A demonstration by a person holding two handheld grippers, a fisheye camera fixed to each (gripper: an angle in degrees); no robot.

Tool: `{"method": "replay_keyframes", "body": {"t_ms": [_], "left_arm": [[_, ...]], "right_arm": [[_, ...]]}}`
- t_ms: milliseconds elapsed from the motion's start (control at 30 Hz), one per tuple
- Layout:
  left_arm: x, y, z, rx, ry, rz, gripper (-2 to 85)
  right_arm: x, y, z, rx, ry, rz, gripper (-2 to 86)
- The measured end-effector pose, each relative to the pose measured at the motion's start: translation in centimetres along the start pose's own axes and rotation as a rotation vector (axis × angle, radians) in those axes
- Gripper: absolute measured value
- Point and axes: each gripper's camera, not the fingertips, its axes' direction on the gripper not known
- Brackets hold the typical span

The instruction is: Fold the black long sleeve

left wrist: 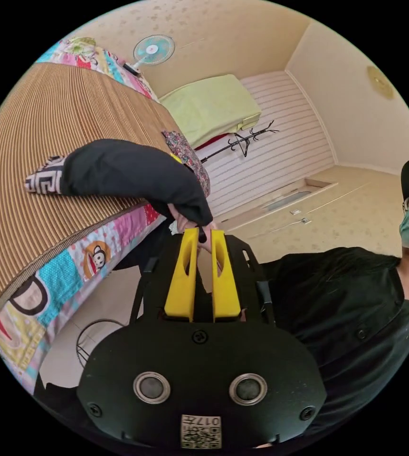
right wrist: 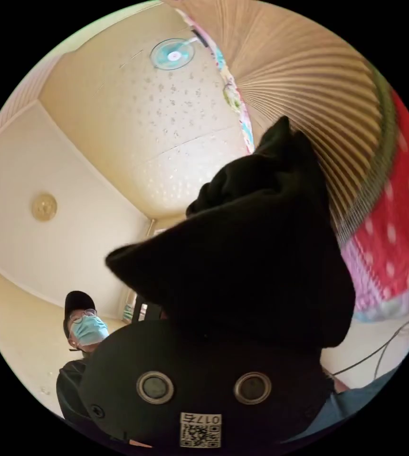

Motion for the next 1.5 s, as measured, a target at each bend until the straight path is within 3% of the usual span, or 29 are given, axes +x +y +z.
{"method": "replay_keyframes", "body": {"t_ms": [167,267,400,467,533,667,800,867,933,1000,1067,1200,1267,1333,1433,1500], "left_arm": [[1.4,-0.2,-3.4,0.088,-0.05,-0.007,9.6],[1.0,0.1,-3.8,0.084,-0.052,-0.04,9.6],[-0.2,1.6,-4.0,0.071,-0.05,-0.116,9.9],[-1.2,3.0,-4.7,0.079,-0.062,-0.172,10.0],[-1.6,4.3,-5.8,0.1,-0.1,-0.21,10.0],[-1.0,7.1,-10.2,0.185,-0.335,-0.275,9.7],[2.2,8.1,-15.8,0.304,-0.693,-0.256,6.0],[5.7,8.9,-20.6,0.474,-0.905,-0.222,6.1],[8.4,9.7,-24.2,0.625,-1.058,-0.208,6.4],[10.2,10.5,-27.5,0.742,-1.196,-0.252,8.3],[10.9,11.5,-31.7,0.801,-1.294,-0.403,12.7],[9.2,14.7,-35.3,0.896,-1.224,-0.579,11.6],[5.0,15.2,-35.8,0.86,-0.961,-0.676,11.3],[3.9,14.3,-35.5,0.841,-0.906,-0.707,9.3],[6.9,9.9,-34.5,0.888,-0.884,-0.465,5.4],[8.1,5.3,-32.8,0.818,-0.839,-0.343,5.2]], "right_arm": [[-14.1,-8.5,-0.9,-0.002,0.045,-0.405,13.6],[-18.6,-10.8,-5.5,0.109,0.141,-0.489,11.5],[-18.5,-9.9,-15.6,0.385,0.452,-0.428,8.8],[-16.5,-4.6,-21.9,0.63,0.709,-0.276,8.1],[-14.2,0.6,-24.5,0.753,0.863,-0.188,7.5],[-7.6,10.8,-24.3,0.826,1.045,-0.126,3.5],[-2.6,15.5,-19.3,0.807,1.066,-0.113,1.4],[0.5,15.9,-13.3,0.681,0.928,-0.203,0.8],[1.2,14.8,-7.4,0.539,0.984,-0.254,0.6],[0.3,14.1,-0.6,0.419,1.094,-0.393,0.5],[-1.8,15.4,8.2,0.311,1.186,-0.689,0.4],[-2.4,18.7,14.7,0.303,1.055,-0.885,0.3],[-0.8,20.2,15.4,0.226,0.826,-0.921,0.4],[0.9,21.2,15.7,0.153,0.719,-0.935,0.4],[3.4,23.4,15.9,0.091,0.666,-0.923,0.4],[4.2,25.1,16.0,0.072,0.679,-0.95,0.4]]}}
